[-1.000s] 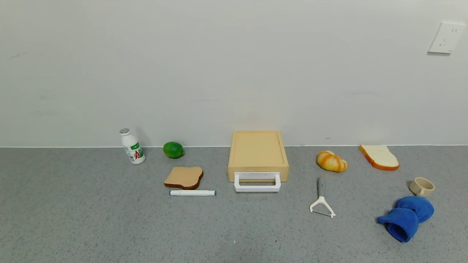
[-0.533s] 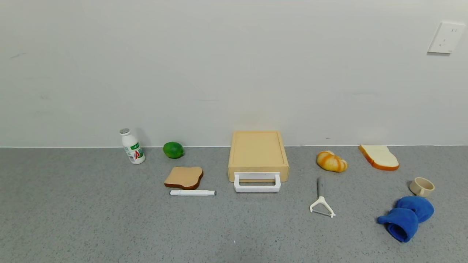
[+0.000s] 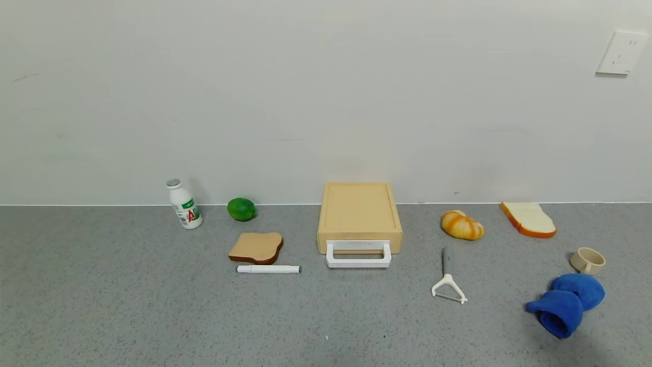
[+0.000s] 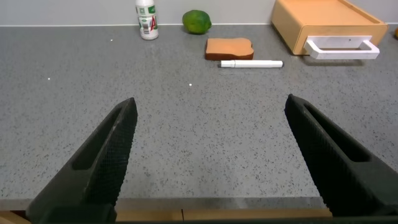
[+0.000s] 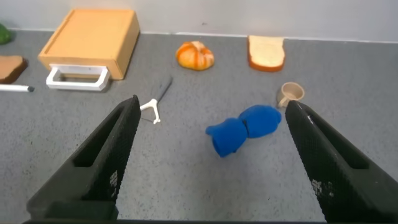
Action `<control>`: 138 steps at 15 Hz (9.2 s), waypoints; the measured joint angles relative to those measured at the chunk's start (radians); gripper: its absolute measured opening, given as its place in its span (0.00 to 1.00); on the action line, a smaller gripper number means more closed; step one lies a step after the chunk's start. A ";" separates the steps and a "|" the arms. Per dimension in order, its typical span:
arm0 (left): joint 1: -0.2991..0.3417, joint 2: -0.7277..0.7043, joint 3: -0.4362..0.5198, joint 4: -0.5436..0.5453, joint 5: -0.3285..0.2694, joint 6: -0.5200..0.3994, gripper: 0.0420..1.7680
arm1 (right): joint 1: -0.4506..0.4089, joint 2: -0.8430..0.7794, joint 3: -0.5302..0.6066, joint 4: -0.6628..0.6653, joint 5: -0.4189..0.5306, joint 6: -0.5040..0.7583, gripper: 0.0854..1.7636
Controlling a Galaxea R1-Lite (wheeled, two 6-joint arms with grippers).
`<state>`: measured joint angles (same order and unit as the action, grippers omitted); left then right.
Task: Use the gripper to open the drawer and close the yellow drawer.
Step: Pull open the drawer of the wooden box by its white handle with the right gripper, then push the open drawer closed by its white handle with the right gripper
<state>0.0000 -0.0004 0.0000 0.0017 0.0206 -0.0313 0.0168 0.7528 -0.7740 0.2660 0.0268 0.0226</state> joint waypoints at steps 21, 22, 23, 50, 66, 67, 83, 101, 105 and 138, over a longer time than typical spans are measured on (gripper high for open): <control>0.000 0.000 0.000 0.000 0.000 0.000 0.97 | 0.596 1.140 -0.792 0.188 -0.122 0.250 0.97; 0.000 0.000 0.000 0.000 0.000 0.000 0.97 | 0.602 1.180 -0.827 0.196 -0.123 0.254 0.97; 0.000 0.000 0.000 0.000 0.000 0.000 0.97 | 0.607 1.222 -0.867 0.217 -0.123 0.257 0.97; 0.000 0.000 0.000 0.000 0.000 0.000 0.97 | 0.601 1.622 -1.210 0.262 -0.113 0.340 0.02; 0.000 0.000 0.000 0.000 0.000 0.000 0.97 | 0.568 1.703 -1.211 0.221 -0.120 0.342 0.02; 0.000 0.000 0.000 0.000 0.000 0.000 0.97 | 0.569 1.704 -1.211 0.223 -0.116 0.342 0.02; 0.000 0.000 0.000 0.000 0.000 0.000 0.97 | 0.567 1.684 -1.209 0.420 -0.037 0.364 0.02; 0.000 0.000 0.000 0.000 0.000 0.000 0.97 | 0.639 1.543 -0.961 0.465 0.010 0.433 0.02; 0.000 0.000 0.000 0.000 0.000 0.000 0.97 | 0.659 1.510 -0.887 0.433 0.011 0.448 0.02; 0.000 0.000 0.000 0.000 0.000 0.000 0.97 | 0.549 0.708 -0.443 0.252 0.183 0.234 0.02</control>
<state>0.0000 -0.0004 0.0000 0.0017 0.0211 -0.0317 0.5662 1.4604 -1.2166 0.5181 0.2096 0.2568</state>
